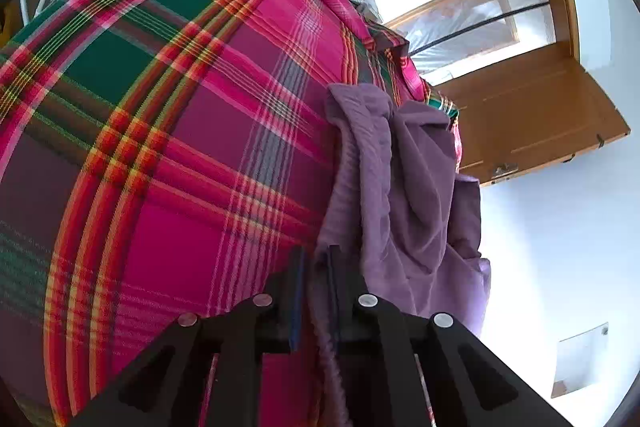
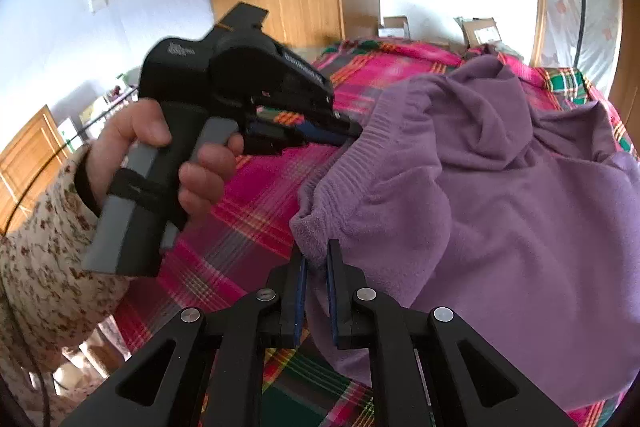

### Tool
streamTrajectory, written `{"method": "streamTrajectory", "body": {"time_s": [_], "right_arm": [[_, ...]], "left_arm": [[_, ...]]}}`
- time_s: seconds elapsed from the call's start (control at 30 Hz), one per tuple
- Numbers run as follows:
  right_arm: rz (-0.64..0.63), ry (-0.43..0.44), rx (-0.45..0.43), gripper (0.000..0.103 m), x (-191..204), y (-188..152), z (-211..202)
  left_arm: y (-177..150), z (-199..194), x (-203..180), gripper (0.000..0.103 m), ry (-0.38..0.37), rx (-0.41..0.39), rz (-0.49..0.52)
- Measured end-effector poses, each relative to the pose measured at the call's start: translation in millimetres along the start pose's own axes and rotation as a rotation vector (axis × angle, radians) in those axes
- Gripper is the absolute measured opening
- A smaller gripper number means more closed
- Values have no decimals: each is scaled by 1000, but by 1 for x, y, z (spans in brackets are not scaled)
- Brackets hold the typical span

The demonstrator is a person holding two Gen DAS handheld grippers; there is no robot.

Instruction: Fold clothes

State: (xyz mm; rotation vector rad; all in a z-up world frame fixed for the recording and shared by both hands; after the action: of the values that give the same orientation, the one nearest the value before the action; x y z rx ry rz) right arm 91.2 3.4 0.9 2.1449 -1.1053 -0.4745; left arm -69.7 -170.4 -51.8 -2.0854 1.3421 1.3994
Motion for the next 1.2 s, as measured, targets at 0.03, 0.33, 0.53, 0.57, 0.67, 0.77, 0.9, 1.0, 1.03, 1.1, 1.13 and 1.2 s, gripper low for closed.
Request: {"method": "streamTrajectory", "body": {"time_s": [0.03,0.33,0.53,0.57,0.67,0.77,0.9,1.0,1.03,1.1,1.13,1.2], "right_arm": [[0,2,6,10,1,-1,2],[-8,3,19,10,2,0,6],[-10,10,24,10,1,0,8],[-11,10,25,10,1,1,8],[-13,13,28,10,1,1,9],[-15,18,31,10,0,1,11],[-14,23,34,10,-1,1,13],[-13,26,36,10,-1,1,14],[-13,28,37,10,-1,2,14],[-14,29,39,10,-1,1,15],[-16,30,40,10,-1,1,15],[-18,32,41,10,-1,1,16]], "left_arm": [[0,4,1,17,-17,8,-11],[7,5,2,33,-171,10,-77],[11,2,4,33,-171,-6,-97],[12,2,3,33,-166,-7,-96],[16,0,3,33,-158,-26,-90],[17,3,4,33,-160,-17,-103],[19,5,-3,35,-165,-17,-76],[19,11,-5,34,-139,-4,-68],[19,13,-5,35,-132,-1,-66],[20,18,-9,35,-110,9,-46],[21,20,-11,35,-98,15,-33],[24,25,-15,35,-70,32,-6]]}}
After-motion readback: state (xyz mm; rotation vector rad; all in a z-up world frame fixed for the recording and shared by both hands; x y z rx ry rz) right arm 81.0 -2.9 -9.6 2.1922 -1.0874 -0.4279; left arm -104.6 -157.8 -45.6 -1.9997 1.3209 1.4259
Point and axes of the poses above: each gripper's, at about its wrist camera, not at the fingertips, and z roughly the way its jaws point, x to its left, y to its top, the point moved 4 cm from there along z, roughly the way its jaws point, and after that the axes turned 9 degrees about -y, right-handed, at the moved point
